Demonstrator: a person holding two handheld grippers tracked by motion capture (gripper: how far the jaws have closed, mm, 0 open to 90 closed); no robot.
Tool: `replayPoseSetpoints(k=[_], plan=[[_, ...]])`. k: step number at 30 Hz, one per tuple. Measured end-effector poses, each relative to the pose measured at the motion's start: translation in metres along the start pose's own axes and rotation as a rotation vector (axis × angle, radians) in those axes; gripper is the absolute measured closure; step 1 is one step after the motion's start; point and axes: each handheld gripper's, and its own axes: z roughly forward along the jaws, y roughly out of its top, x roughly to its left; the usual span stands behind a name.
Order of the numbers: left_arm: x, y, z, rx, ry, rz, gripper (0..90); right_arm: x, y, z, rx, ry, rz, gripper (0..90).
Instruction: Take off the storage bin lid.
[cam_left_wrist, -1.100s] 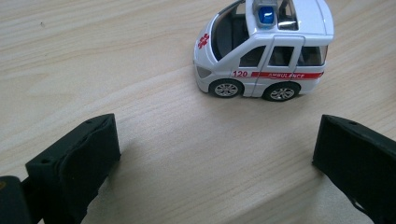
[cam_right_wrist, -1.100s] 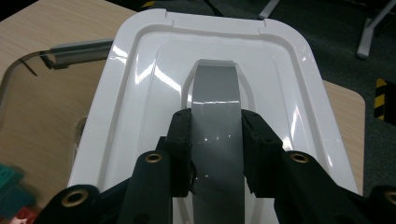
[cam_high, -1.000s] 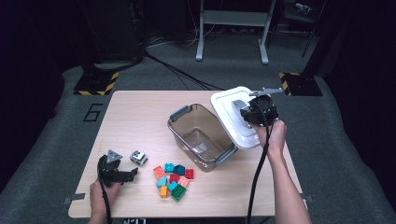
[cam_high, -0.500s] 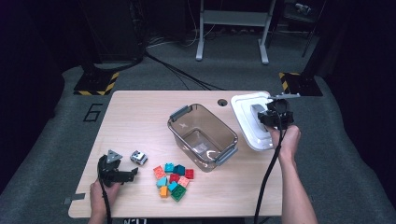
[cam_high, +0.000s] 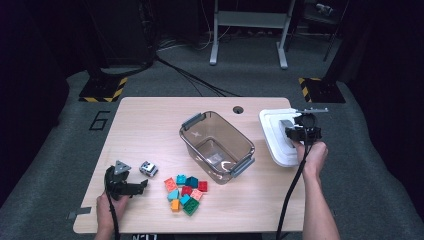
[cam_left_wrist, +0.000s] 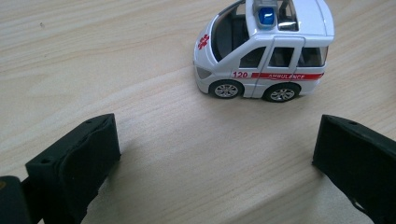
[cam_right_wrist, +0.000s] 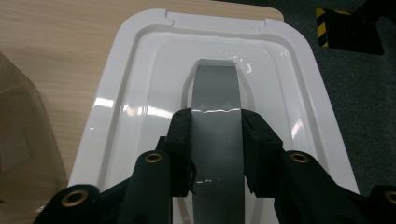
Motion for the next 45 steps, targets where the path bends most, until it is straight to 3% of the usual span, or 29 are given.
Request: replayPoseSetpoints(k=[4,11,22,28,33,37,41,45], plan=[[-0.001,0.000,0.000,-0.005,-0.002,-0.013,0.4,-0.004,-0.008,0.007,0.014,-0.011,0.017,67.1],[0.000,0.000,0.000,0.005,-0.004,0.000,0.4,-0.003,-0.020,0.019,0.041,-0.024,0.037,67.1],[0.000,0.000,0.000,0.005,-0.005,0.003,0.4,0.011,-0.050,0.053,0.100,-0.065,0.074,67.0],[0.001,0.000,0.000,0.006,-0.002,0.010,0.4,0.014,-0.064,0.068,0.099,-0.057,0.106,67.0],[0.001,0.000,0.000,0.006,-0.003,0.011,0.4,0.019,-0.072,0.077,0.123,-0.067,0.086,66.9],[0.001,0.000,0.000,0.006,-0.002,0.011,0.4,0.018,-0.074,0.078,0.123,-0.058,0.100,66.2],[0.001,0.000,0.000,0.007,-0.002,0.010,0.4,0.020,-0.072,0.070,0.111,-0.061,0.099,44.0],[0.001,0.000,0.000,0.007,-0.004,0.011,0.4,0.022,-0.073,0.057,0.087,-0.019,0.095,23.3]])
